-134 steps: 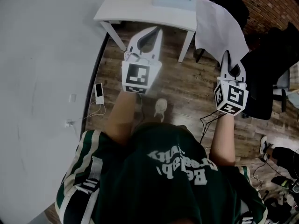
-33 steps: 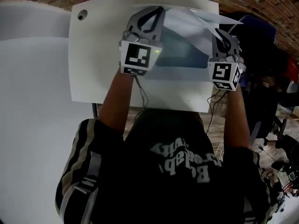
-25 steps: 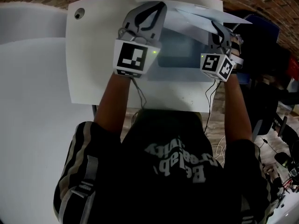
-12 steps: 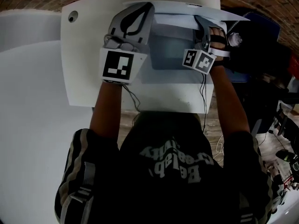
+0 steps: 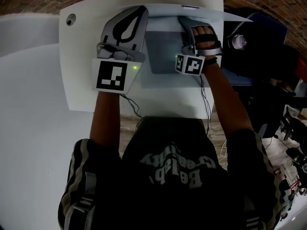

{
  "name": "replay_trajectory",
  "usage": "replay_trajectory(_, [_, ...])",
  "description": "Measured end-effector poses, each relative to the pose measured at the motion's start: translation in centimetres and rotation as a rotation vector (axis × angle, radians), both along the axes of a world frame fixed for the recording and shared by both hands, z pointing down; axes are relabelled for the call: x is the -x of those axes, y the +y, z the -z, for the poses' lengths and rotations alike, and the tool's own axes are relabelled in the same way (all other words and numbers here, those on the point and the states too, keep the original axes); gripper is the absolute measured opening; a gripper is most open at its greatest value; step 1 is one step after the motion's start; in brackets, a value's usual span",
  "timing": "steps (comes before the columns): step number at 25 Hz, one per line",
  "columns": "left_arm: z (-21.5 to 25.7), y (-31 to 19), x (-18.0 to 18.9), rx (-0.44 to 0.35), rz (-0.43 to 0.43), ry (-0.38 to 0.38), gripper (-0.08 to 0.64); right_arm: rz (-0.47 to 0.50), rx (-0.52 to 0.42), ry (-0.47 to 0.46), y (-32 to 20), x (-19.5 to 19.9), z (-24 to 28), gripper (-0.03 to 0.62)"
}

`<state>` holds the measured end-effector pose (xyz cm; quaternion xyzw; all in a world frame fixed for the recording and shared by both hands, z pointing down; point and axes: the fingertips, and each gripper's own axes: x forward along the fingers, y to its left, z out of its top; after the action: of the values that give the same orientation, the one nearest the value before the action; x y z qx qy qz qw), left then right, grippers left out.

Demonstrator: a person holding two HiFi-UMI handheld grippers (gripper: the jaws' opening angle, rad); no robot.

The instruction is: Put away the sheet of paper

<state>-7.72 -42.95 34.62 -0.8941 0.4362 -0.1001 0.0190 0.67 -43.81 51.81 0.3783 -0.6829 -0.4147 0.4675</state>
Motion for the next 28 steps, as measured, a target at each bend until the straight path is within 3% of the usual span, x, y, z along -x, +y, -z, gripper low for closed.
replay_trajectory(6, [-0.1, -0.2, 0.3, 0.005, 0.013, 0.0, 0.003, 0.069, -0.016, 0.023, -0.3, 1.1, -0.4, -0.005])
replay_trajectory(8, [-0.1, -0.3, 0.4, 0.005, 0.017, 0.002, 0.003, 0.09, 0.016, 0.034, -0.2, 1.3, -0.7, -0.002])
replay_trajectory(11, [-0.1, -0.3, 0.4, 0.001, 0.016, -0.001, 0.003, 0.109, 0.118, 0.048, 0.6, 1.3, -1.4, 0.173])
replay_trajectory(19, [0.2, -0.6, 0.6, -0.004, 0.013, 0.003, 0.003, 0.09, 0.065, -0.123, 3.9, -0.2, 5.8, 0.207])
replay_trajectory(20, [0.2, -0.7, 0.5, -0.003, 0.013, 0.007, 0.003, 0.101, 0.076, -0.161, 4.7, 0.1, 6.3, 0.206])
replay_trajectory(21, [0.3, -0.7, 0.5, -0.002, 0.013, 0.012, 0.003, 0.111, 0.105, -0.199, 5.5, 0.4, 6.3, 0.155])
replay_trajectory(22, [0.3, -0.7, 0.6, -0.001, 0.013, 0.014, 0.003, 0.113, 0.154, -0.231, 6.1, 0.8, 5.6, -0.005])
replay_trajectory(25, [0.3, -0.8, 0.7, -0.001, 0.014, 0.012, 0.003, 0.032, 0.348, -0.245, 6.5, 0.8, 1.2, -0.006])
replay_trajectory(28, [0.2, -0.8, 0.7, -0.001, 0.011, 0.011, 0.003, -0.127, 0.428, -0.196, 5.3, -1.1, -2.4, -0.006])
